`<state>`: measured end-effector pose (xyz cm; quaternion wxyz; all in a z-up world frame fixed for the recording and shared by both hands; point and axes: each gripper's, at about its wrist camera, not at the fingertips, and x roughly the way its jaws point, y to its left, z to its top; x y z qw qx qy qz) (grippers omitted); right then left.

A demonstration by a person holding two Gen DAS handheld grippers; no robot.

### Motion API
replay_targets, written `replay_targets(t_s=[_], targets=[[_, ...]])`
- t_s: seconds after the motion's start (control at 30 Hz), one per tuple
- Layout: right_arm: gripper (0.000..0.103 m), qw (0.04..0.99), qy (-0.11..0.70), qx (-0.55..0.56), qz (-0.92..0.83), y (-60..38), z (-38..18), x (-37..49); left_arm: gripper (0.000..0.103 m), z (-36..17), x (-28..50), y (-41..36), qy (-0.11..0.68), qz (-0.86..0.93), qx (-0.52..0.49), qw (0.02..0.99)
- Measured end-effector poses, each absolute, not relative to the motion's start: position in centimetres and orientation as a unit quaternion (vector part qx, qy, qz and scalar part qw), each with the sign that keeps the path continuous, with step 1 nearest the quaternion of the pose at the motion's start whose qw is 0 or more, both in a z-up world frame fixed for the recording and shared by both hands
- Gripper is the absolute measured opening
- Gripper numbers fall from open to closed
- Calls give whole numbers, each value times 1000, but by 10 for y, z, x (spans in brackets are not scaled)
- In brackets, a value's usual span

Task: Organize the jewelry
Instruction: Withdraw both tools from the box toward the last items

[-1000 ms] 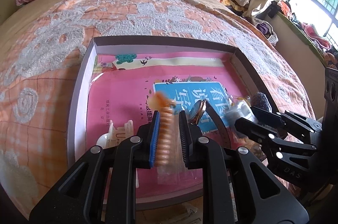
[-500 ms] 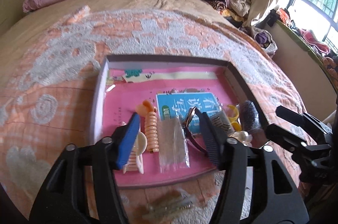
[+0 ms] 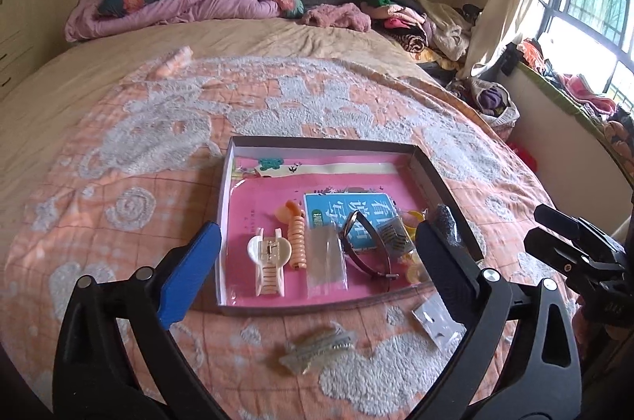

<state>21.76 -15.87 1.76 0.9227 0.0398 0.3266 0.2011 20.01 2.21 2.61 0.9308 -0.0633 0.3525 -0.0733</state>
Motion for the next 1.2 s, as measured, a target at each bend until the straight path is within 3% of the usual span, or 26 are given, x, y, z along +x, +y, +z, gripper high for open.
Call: replay_targets(t_s=[0.4, 1.2], targets=[[86, 918, 337, 32, 205, -159, 10, 195, 93, 18, 176, 19, 363, -68, -52, 928], [86, 890, 414, -26, 191, -150, -63, 191, 93, -58, 160, 6, 445, -93, -2, 890]])
